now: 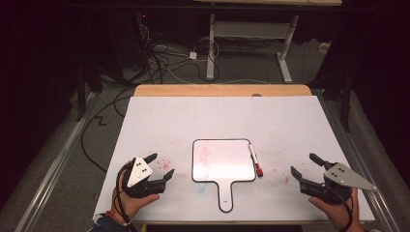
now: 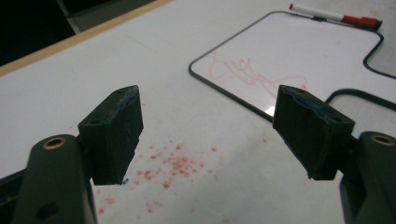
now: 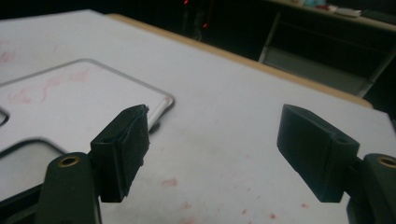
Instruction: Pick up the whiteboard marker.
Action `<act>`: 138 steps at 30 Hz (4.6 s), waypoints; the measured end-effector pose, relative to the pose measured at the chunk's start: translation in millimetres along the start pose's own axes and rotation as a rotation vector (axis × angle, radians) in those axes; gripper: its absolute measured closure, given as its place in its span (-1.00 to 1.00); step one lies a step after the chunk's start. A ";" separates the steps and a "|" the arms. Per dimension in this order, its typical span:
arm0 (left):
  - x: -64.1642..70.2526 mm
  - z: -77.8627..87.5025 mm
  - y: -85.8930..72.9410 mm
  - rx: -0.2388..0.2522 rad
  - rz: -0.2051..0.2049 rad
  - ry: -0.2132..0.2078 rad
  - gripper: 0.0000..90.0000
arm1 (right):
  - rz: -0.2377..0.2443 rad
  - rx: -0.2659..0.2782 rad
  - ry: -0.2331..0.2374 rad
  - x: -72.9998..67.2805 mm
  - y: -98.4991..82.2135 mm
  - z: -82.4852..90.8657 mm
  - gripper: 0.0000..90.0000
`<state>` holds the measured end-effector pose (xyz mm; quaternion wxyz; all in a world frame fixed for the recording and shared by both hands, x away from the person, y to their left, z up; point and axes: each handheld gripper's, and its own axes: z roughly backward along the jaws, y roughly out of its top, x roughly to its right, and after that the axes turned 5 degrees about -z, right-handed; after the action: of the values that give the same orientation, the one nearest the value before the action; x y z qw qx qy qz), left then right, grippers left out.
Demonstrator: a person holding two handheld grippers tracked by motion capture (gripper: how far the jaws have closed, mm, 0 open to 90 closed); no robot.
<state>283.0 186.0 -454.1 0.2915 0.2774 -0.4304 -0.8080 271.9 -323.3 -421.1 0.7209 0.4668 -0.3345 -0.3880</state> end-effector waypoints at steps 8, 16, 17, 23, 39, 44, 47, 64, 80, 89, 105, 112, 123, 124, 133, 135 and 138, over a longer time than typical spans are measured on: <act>3.7 -10.1 1.1 -0.023 -0.024 -0.021 -0.49 | -0.018 -0.030 0.088 -1.2 -1.0 -4.8 -0.42; 6.2 -16.2 0.6 -0.049 -0.043 -0.031 -0.49 | -0.074 -0.131 0.127 -2.2 -1.5 -14.6 -0.28; 6.1 -16.8 0.9 -0.049 -0.044 -0.030 -0.49 | -0.097 -0.149 0.148 -1.1 -2.4 -16.7 -0.26; 8.3 -20.2 1.2 -0.065 -0.059 -0.023 -0.50 | -0.134 -0.281 0.179 -1.6 -2.4 -33.8 -0.11; 13.0 -17.3 -4.5 -0.111 -0.085 -0.007 -0.51 | -0.170 -0.457 0.285 -14.4 21.6 -96.7 0.17; 14.1 -18.6 -5.6 -0.122 -0.094 -0.015 -0.51 | -0.177 -0.522 0.282 -19.9 19.7 -126.6 0.24; 14.6 -19.5 -7.0 -0.140 -0.098 -0.016 -0.51 | -0.185 -0.559 0.263 -20.4 16.2 -139.7 0.32; 15.2 -21.2 -3.2 -0.126 -0.054 -0.055 -0.51 | -0.110 -0.562 0.252 -22.2 14.8 -138.2 0.82; 25.6 -64.1 70.5 0.096 0.117 -0.258 -0.44 | -0.014 -0.199 0.348 -58.6 53.4 -98.2 0.82; 40.2 -93.5 107.9 0.182 0.193 -0.384 -0.24 | 0.014 -0.108 0.428 -76.9 56.9 -94.5 0.82; 50.0 -100.2 116.8 0.282 0.281 -0.468 0.71 | 0.002 -0.049 0.431 -94.8 57.4 -99.8 0.82; 50.1 -99.8 117.0 0.268 0.221 -0.453 0.73 | 0.013 -0.058 0.430 -97.3 53.8 -102.4 0.73; 33.7 -94.4 111.7 0.234 0.153 -0.356 0.73 | 0.070 -0.039 0.402 -83.8 42.6 -86.1 0.01; 32.4 -93.9 111.2 0.232 0.145 -0.353 0.73 | 0.079 -0.038 0.393 -80.8 41.1 -83.4 -0.05; 13.1 -90.4 101.4 0.197 0.095 -0.261 0.73 | 0.044 -0.048 0.296 -43.6 25.5 -61.9 -0.29; 8.8 -92.1 99.0 0.191 0.094 -0.259 0.73 | 0.047 -0.050 0.267 -37.1 21.1 -57.7 -0.29; 6.1 -93.9 97.4 0.185 0.084 -0.244 0.73 | 0.054 -0.060 0.252 -30.5 16.3 -54.1 -0.29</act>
<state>367.1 86.9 -416.5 0.2436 0.1847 -0.5466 -0.7796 307.1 -270.1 -428.0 0.7811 0.4810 -0.2419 -0.3164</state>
